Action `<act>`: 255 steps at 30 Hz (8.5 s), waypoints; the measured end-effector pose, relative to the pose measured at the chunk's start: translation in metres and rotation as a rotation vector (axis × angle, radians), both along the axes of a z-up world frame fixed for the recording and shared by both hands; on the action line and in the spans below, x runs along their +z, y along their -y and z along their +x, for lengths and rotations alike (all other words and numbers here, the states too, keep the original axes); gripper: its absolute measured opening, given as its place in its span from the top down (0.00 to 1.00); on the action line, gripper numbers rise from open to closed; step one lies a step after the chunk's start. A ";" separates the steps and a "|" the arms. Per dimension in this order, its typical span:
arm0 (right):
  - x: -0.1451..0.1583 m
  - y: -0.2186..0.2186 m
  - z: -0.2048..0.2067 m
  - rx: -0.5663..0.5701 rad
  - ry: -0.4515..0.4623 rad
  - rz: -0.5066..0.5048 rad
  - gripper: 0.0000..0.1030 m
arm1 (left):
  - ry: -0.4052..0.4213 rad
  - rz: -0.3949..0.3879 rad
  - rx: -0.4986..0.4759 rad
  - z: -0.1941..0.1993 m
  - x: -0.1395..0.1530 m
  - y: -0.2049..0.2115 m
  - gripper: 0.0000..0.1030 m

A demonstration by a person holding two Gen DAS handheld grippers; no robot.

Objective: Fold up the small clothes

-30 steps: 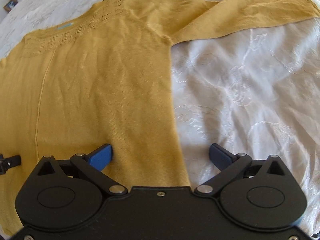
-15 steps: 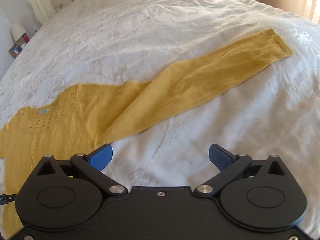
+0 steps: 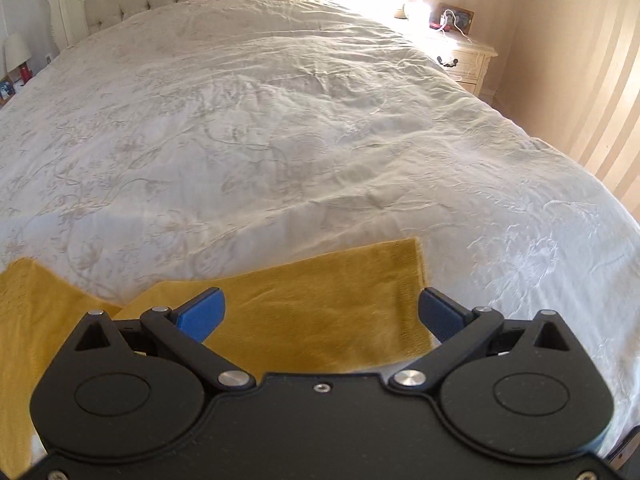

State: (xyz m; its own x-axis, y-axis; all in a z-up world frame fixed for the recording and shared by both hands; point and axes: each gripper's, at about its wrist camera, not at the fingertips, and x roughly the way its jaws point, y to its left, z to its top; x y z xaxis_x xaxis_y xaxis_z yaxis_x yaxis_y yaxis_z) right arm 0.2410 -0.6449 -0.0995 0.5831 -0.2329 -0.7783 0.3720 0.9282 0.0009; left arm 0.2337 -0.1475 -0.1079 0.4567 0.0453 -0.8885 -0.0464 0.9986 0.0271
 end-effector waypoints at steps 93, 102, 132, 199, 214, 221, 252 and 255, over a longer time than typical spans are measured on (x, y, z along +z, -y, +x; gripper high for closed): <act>-0.106 -0.428 -0.006 0.447 -0.157 0.210 0.00 | -0.057 -0.175 -0.121 0.158 -0.080 -0.159 0.41; -0.105 -0.427 -0.008 0.448 -0.141 0.209 0.00 | 0.073 -0.082 -0.197 0.147 -0.043 -0.146 0.96; -0.076 -0.247 0.078 0.066 -0.044 0.274 0.02 | 0.039 0.060 -0.293 0.144 -0.090 -0.121 0.53; -0.091 -0.423 -0.075 0.644 -0.284 0.153 0.00 | -0.182 -0.029 -0.090 -0.065 -0.085 -0.176 0.11; -0.116 -0.464 -0.067 0.608 -0.329 0.006 0.00 | -0.298 0.021 -0.055 -0.022 -0.105 -0.158 0.00; -0.118 -0.470 -0.079 0.545 -0.263 0.007 0.00 | -0.248 -0.004 -0.107 -0.031 -0.091 -0.164 0.03; -0.027 -0.546 0.041 0.060 -0.130 0.263 0.03 | 0.155 -0.112 0.417 0.164 -0.063 -0.535 0.27; -0.026 -0.551 0.046 0.084 -0.126 0.266 0.03 | 0.215 -0.126 0.447 0.163 -0.064 -0.539 0.68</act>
